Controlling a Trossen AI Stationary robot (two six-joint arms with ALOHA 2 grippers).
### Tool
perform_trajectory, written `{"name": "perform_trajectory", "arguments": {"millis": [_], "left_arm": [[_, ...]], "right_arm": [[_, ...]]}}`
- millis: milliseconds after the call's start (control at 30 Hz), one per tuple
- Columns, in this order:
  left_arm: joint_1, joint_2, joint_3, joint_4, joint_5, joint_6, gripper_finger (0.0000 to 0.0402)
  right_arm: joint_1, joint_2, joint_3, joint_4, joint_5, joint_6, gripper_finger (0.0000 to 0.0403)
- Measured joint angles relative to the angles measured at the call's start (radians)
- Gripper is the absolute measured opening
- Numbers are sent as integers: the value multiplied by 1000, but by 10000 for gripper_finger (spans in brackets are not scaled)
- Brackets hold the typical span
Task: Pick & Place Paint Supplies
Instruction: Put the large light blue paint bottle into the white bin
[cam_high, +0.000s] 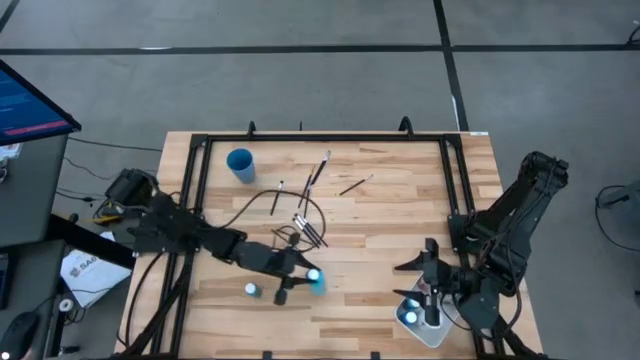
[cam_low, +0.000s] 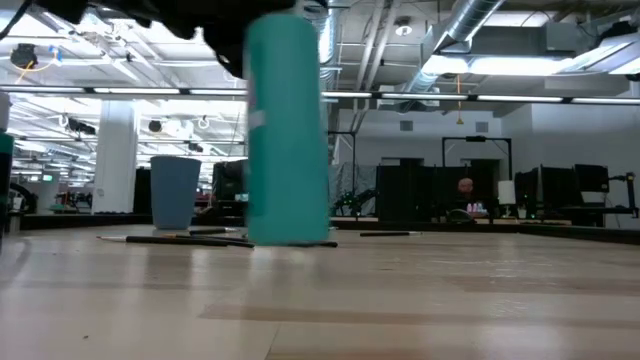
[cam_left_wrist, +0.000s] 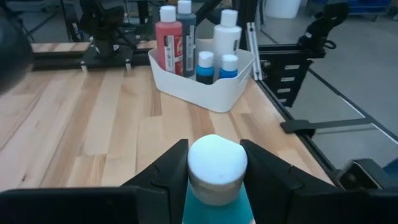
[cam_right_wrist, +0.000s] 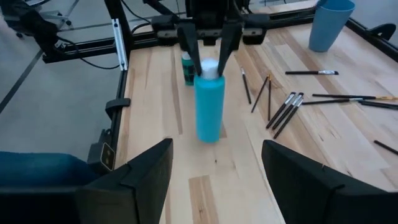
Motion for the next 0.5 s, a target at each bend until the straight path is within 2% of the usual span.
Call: {"name": "perform_trajectory", "arguments": {"millis": [300, 500], "left_arm": [[55, 134, 161, 4, 19, 77, 124], [83, 190, 185, -4, 25, 90, 124]], "right_arm": [[-8, 0, 0, -5, -22, 0, 239], [-8, 0, 0, -5, -22, 0, 239]]}}
